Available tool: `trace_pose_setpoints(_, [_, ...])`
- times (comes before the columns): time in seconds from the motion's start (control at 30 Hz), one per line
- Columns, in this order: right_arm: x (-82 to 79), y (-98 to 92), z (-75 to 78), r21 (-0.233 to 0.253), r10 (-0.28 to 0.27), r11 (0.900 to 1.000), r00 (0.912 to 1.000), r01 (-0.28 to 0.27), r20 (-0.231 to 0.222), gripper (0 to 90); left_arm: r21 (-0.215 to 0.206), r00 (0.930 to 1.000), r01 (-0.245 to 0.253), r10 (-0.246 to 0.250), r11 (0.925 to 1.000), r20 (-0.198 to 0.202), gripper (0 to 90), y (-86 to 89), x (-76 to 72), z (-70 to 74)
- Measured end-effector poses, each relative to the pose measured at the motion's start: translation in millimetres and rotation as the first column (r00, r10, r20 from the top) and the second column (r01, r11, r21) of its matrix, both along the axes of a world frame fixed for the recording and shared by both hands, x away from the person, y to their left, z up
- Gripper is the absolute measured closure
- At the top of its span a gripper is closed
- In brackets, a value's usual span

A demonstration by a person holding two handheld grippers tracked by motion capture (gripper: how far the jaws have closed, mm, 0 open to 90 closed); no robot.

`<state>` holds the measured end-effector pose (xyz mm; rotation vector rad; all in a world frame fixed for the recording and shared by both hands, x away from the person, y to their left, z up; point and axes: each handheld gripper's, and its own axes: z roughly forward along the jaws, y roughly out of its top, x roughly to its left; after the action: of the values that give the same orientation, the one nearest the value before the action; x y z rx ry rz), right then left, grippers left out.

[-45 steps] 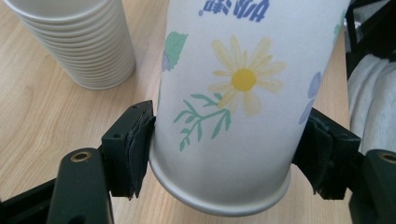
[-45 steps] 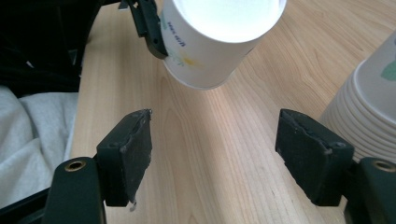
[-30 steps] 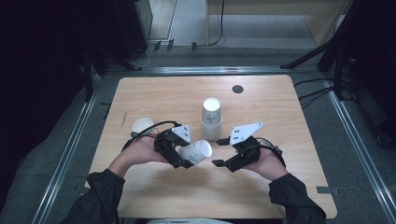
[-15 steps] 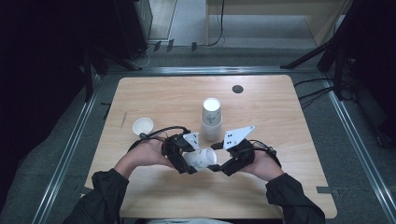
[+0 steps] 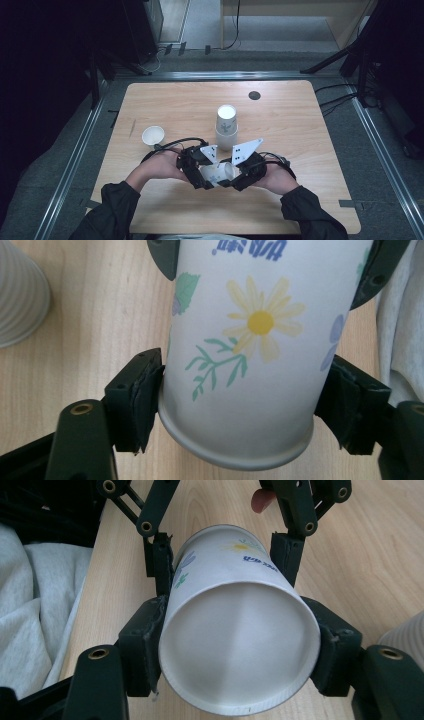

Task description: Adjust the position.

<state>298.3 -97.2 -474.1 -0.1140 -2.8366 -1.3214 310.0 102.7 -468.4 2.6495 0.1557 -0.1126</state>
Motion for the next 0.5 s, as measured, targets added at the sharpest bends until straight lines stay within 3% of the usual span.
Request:
trace_pose_setpoints(0.13, [3.2,-5.9,3.8,0.024,-0.019,1.0,0.9998,0.02,-0.008,34.8,-0.049,0.9991,-0.039,0.04,0.9981,0.014,13.8,4.8,1.5,4.9])
trace_pose_setpoints(0.23, [5.6,-12.2,6.4,0.032,-0.036,0.999,0.9991,0.037,-0.023,34.7,-0.084,0.9971,-0.072,0.074,0.9939,0.016,11.4,8.8,2.8,6.6])
trace_pose_setpoints(0.5, [11.5,-21.5,17.8,0.105,-0.052,0.993,0.9972,0.057,-0.055,34.6,-0.192,0.9886,-0.143,0.149,0.9709,0.018,4.0,22.1,0.3,15.7])
